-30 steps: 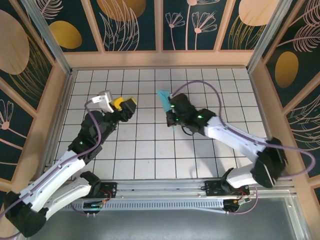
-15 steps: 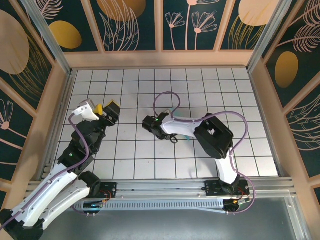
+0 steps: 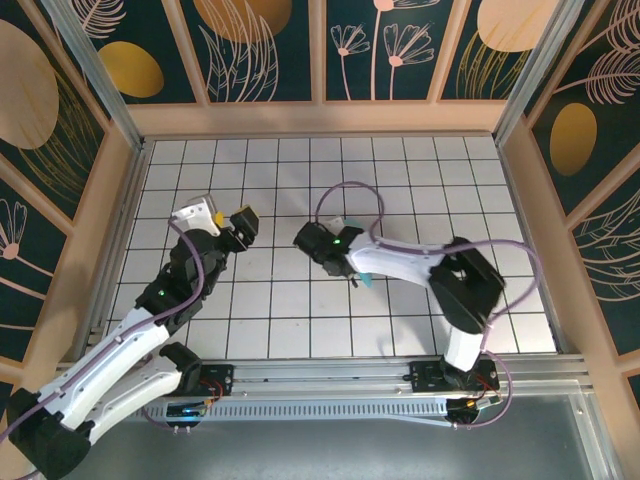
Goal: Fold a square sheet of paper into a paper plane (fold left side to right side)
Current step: Turn over the paper at the center of the table, then pick up the paper from the center of the table.
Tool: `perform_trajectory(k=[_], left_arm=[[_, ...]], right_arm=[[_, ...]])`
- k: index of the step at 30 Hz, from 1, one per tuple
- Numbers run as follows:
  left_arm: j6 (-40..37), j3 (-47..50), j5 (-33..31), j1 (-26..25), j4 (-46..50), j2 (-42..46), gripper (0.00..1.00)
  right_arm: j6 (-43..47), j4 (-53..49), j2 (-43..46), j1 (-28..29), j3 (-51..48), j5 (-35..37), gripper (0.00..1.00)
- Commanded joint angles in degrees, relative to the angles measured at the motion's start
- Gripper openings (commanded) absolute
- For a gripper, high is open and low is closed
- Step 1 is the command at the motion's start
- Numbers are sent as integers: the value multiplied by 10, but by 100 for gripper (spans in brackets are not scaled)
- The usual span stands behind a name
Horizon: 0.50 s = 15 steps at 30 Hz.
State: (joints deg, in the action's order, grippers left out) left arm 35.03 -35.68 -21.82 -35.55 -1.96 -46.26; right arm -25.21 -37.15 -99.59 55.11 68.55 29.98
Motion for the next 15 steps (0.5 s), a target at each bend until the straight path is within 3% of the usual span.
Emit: perform_trajectory(k=[1, 6, 15], left_arm=[[34, -4, 37, -2, -38, -35, 77], [87, -1, 111, -2, -91, -133, 76], [164, -47, 282, -2, -195, -345, 68]], right_arm=[[19, 127, 88, -29, -60, -97, 64], [-9, 235, 215, -97, -168, -185, 71], [-79, 316, 405, -230, -321, -265, 89]])
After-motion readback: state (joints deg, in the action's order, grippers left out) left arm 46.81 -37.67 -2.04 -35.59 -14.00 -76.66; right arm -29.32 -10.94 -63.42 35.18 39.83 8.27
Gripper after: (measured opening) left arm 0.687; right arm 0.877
